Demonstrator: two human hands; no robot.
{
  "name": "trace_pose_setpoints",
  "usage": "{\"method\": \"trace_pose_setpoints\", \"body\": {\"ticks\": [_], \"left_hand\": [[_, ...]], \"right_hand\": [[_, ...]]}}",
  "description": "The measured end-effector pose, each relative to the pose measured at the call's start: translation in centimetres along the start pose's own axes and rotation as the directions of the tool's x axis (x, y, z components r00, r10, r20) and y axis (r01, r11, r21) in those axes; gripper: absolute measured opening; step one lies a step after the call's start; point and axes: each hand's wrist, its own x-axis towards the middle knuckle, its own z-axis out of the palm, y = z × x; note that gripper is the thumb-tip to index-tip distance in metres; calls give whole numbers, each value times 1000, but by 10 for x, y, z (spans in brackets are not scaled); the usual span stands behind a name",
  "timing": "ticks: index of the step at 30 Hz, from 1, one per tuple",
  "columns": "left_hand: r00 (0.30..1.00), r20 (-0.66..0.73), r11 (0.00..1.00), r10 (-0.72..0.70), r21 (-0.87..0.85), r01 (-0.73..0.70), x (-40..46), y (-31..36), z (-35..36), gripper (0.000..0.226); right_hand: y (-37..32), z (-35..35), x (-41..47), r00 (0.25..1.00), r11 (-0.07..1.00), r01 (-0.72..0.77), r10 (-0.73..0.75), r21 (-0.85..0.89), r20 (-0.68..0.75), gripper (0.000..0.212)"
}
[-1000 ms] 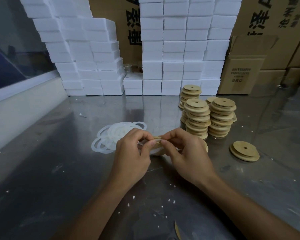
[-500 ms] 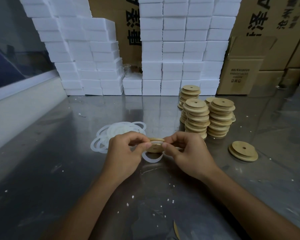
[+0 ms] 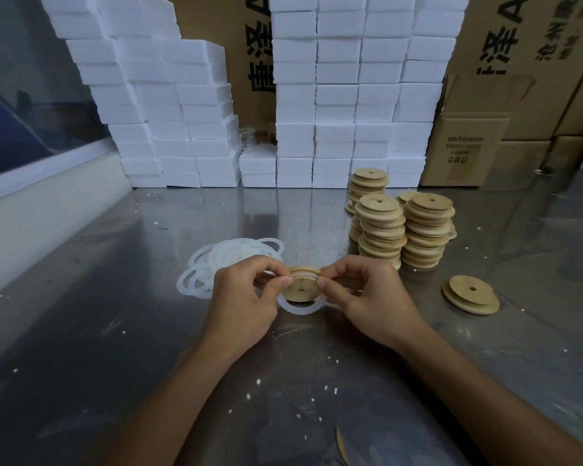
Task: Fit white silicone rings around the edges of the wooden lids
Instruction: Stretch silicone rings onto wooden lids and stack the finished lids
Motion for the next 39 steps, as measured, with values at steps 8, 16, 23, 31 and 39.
{"method": "trace_pose_setpoints", "body": {"ticks": [8, 16, 23, 31, 39], "left_hand": [[995, 5, 992, -103, -78, 103, -1, -5, 3, 30], [994, 29, 977, -106, -180, 110, -3, 0, 5, 21], [995, 37, 975, -96, -200, 102, -1, 0, 7, 24], [993, 48, 976, -111, -182, 118, -1, -3, 10, 31], [971, 83, 926, -226, -289, 241, -2, -7, 7, 32]], "right_hand": [[4, 5, 1, 996, 989, -33, 45, 145, -81, 4], [-1, 10, -2, 993, 996, 54, -46, 69, -104, 6], [-2, 13, -3, 995, 996, 56, -50, 74, -82, 4], [-1, 12, 0, 990, 990, -103, 112, 100, -91, 7], [0, 6, 1, 996, 990, -71, 77, 121, -44, 1]]}}
